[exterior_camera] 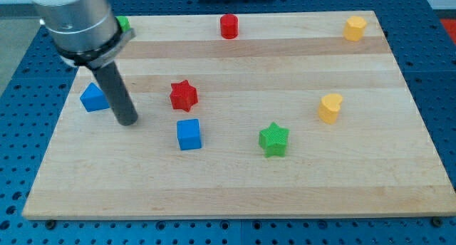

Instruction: Point your arm at the left of the heart

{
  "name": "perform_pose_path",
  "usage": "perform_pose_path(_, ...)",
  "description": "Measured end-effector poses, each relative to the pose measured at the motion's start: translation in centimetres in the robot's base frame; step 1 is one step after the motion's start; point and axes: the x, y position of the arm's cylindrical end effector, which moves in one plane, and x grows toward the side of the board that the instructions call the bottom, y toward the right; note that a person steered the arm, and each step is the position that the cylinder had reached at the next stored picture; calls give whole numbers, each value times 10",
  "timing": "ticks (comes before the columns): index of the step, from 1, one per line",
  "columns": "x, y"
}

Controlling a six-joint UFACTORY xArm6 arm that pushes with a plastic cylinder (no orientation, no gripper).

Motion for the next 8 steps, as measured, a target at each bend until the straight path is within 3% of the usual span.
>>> perform_pose_path(8, 0, 219)
